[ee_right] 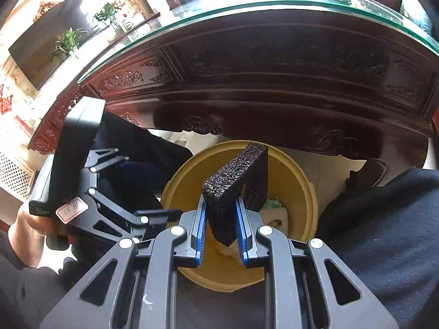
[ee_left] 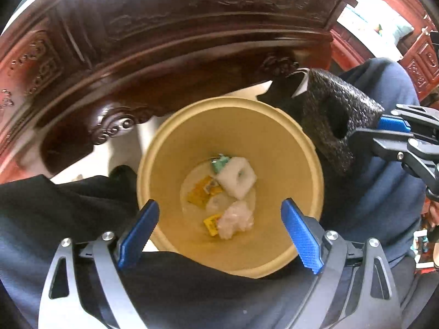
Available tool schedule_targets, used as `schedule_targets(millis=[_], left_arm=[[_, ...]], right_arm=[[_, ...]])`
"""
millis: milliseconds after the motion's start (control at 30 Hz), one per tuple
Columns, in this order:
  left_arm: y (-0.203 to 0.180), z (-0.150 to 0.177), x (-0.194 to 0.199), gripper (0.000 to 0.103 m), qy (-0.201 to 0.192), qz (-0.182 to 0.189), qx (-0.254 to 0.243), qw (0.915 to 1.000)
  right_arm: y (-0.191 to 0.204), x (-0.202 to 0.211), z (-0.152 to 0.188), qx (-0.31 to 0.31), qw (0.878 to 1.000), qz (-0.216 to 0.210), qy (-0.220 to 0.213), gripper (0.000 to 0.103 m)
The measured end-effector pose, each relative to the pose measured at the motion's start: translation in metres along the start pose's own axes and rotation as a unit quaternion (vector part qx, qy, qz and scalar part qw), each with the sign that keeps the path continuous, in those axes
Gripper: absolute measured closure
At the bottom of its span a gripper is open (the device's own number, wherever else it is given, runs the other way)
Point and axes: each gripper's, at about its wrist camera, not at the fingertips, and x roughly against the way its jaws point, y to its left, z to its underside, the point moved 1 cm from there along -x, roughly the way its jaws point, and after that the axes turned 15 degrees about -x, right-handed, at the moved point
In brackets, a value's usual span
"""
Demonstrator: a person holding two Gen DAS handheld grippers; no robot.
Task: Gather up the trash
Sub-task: 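Open the right tool to drop the black foam block into the bin, then move the right tool back toward the crumpled green paper on the table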
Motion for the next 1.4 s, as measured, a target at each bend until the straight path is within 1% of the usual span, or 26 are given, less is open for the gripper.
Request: schedule_targets(millis=[133, 267, 300, 333, 400, 633, 867, 967, 1033, 1133, 1267, 1333, 1400], left_arm=[[0.007, 0.001, 0.005, 0.013, -0.006, -0.012, 0.008, 0.9999], [0.01, 0.001, 0.007, 0.012, -0.008, -0.016, 0.008, 0.9998], [0.013, 0.003, 0.009, 0.012, -0.009, -0.017, 0.008, 0.9998], [0.012, 0.003, 0.009, 0.012, -0.01, -0.018, 0.009, 0.9998], [0.014, 0.003, 0.01, 0.012, -0.012, -0.017, 0.013, 0.9997], [0.018, 0.004, 0.014, 0.012, -0.021, -0.022, 0.023, 0.9993], [0.016, -0.007, 0.027, 0.012, -0.042, -0.025, 0.014, 0.9987], [0.016, -0.018, 0.037, 0.012, -0.059, -0.025, 0.009, 0.9979], [0.02, -0.029, 0.047, 0.012, -0.076, -0.032, 0.011, 0.9966], [0.03, -0.051, 0.068, 0.011, -0.113, -0.043, 0.02, 0.9924], [0.043, -0.096, 0.1, 0.007, -0.168, -0.07, 0.015, 0.9832], [0.046, -0.126, 0.116, 0.006, -0.196, -0.087, 0.007, 0.9767], [0.049, -0.154, 0.127, 0.004, -0.22, -0.095, -0.002, 0.971]], right_arm=[[0.002, -0.004, -0.004, 0.008, 1.0, -0.003, 0.005, 0.084], [0.006, -0.007, -0.005, 0.011, 1.0, -0.01, 0.014, 0.082], [0.006, -0.008, -0.005, 0.011, 1.0, -0.013, 0.017, 0.073], [0.007, -0.008, -0.005, 0.012, 1.0, -0.011, 0.017, 0.061], [0.009, -0.007, -0.004, 0.017, 1.0, -0.001, 0.012, 0.052], [0.009, -0.007, -0.002, 0.019, 1.0, 0.001, 0.013, 0.052], [0.013, 0.003, -0.01, 0.029, 0.999, -0.01, -0.01, 0.052], [0.013, 0.013, -0.018, 0.032, 0.999, -0.02, -0.034, 0.052], [0.01, 0.024, -0.028, 0.03, 0.997, -0.026, -0.064, 0.052], [0.004, 0.044, -0.049, 0.028, 0.993, -0.024, -0.113, 0.052], [-0.004, 0.074, -0.091, 0.024, 0.983, -0.015, -0.179, 0.052], [-0.006, 0.087, -0.111, 0.03, 0.978, -0.005, -0.207, 0.052], [-0.006, 0.097, -0.132, 0.04, 0.972, 0.008, -0.232, 0.052]])
